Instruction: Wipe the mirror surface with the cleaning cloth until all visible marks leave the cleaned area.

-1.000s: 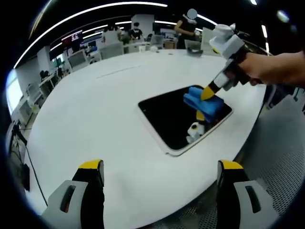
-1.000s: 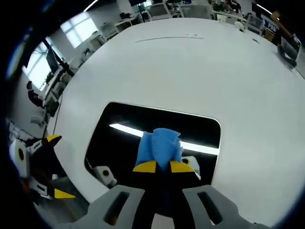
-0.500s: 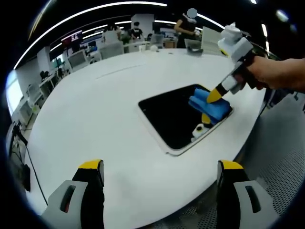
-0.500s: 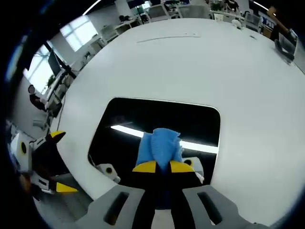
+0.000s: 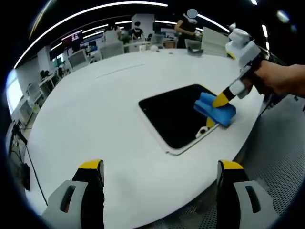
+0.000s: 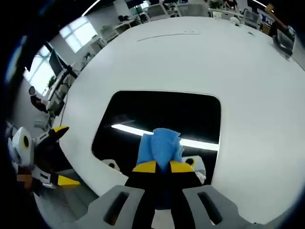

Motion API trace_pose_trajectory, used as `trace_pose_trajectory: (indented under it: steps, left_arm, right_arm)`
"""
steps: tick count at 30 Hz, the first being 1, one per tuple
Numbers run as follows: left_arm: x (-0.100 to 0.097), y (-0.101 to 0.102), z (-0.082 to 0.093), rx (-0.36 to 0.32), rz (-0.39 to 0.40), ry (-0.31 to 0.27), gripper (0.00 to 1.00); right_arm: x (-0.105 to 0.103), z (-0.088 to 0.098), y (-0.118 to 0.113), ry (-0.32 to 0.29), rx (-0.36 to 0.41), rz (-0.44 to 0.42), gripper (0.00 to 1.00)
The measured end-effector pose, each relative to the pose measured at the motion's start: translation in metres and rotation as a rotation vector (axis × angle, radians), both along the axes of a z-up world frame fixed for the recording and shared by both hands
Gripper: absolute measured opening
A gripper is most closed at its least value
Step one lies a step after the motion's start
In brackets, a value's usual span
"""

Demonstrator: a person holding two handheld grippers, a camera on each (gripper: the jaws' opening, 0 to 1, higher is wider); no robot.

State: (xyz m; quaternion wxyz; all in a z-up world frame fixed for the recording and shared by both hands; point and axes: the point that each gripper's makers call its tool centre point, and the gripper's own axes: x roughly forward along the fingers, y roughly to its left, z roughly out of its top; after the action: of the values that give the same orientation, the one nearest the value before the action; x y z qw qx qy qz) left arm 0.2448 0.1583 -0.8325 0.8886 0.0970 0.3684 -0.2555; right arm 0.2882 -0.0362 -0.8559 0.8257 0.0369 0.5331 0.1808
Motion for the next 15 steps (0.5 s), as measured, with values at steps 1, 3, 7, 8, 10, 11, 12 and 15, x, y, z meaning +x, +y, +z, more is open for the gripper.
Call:
trace_pose_trajectory:
  steps: [1, 3, 7, 8, 10, 11, 12, 15]
  left_arm:
    - [0.0, 0.001, 0.0, 0.004, 0.0, -0.004, 0.99]
    - [0.0, 0.001, 0.0, 0.011, -0.001, -0.004, 0.99]
    - [0.0, 0.002, 0.0, 0.015, -0.004, -0.003, 0.99]
    - [0.0, 0.002, 0.0, 0.015, -0.004, -0.003, 0.99]
    - [0.001, 0.001, 0.0, 0.018, -0.01, -0.004, 0.99]
    - [0.001, 0.001, 0.0, 0.018, -0.01, -0.007, 0.99]
    - [0.001, 0.001, 0.0, 0.016, -0.009, -0.008, 0.99]
    - [0.001, 0.001, 0.001, 0.013, -0.007, -0.008, 0.99]
  right_arm:
    - [-0.001, 0.0, 0.0, 0.002, 0.001, -0.001, 0.02]
    - [-0.004, 0.0, 0.0, 0.004, 0.001, 0.0, 0.02]
    - [-0.009, 0.001, 0.0, 0.009, 0.007, 0.004, 0.02]
    - [-0.011, 0.001, -0.001, 0.01, 0.008, 0.004, 0.02]
    - [-0.013, 0.001, -0.001, 0.012, 0.009, 0.003, 0.02]
    - [-0.014, 0.001, 0.0, 0.009, 0.006, 0.007, 0.02]
    - [-0.015, 0.001, 0.0, 0.008, 0.004, 0.01, 0.02]
    - [-0.019, 0.001, -0.001, 0.006, 0.01, 0.007, 0.02]
